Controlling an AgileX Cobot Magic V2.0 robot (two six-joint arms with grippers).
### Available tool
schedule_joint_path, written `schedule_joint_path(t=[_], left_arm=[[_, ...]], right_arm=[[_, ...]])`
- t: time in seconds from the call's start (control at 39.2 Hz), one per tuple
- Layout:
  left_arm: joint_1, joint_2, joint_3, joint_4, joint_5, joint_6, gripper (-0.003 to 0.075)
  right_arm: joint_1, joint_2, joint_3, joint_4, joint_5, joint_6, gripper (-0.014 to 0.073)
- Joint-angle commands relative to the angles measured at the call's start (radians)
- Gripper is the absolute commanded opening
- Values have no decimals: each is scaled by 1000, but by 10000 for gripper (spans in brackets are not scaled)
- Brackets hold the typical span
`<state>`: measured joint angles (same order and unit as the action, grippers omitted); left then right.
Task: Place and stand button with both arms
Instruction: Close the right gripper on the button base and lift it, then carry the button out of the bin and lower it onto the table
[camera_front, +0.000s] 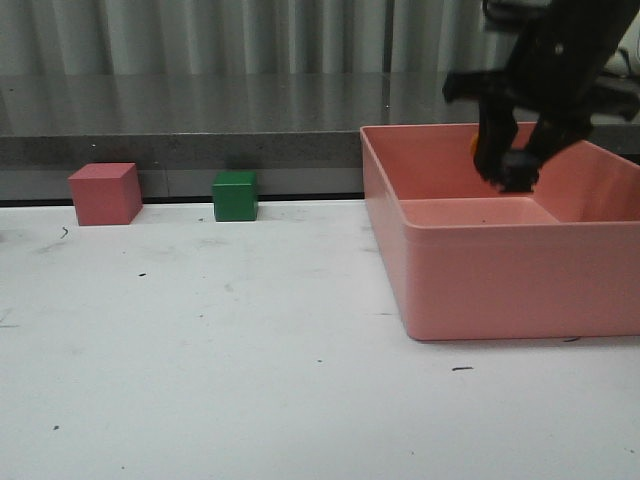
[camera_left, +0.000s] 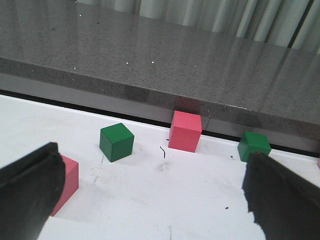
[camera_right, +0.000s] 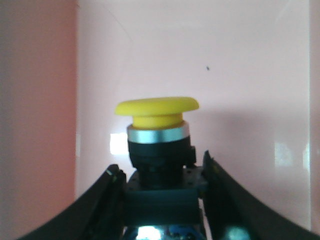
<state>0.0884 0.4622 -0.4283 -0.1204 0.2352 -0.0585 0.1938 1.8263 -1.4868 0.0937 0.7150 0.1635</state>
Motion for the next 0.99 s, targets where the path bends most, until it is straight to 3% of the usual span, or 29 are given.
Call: schedule_joint_path(t=[0.0,0.2,0.46,0.66,0.76,0.97], left_arm=[[-8,13,-28,-3,-82,-2,692],[-8,13,-28,-3,-82,-2,692],[-8,13,-28,-3,-82,-2,692],[-8,13,-28,-3,-82,-2,691],[-8,13,-28,-3,-82,-2,692],[-8,13,-28,-3,-83,-2,692]], right_arm=[[65,-148,-35,18,-71,-1,141],[274,-214,-39,94,-172,-2,141],[551,-102,-179,96,-160,-2,141],[621,78,-363,93,-45,14,141],[621,151,-394,1,-25,152,141],[621,255,-400,-307,-5,529,141]])
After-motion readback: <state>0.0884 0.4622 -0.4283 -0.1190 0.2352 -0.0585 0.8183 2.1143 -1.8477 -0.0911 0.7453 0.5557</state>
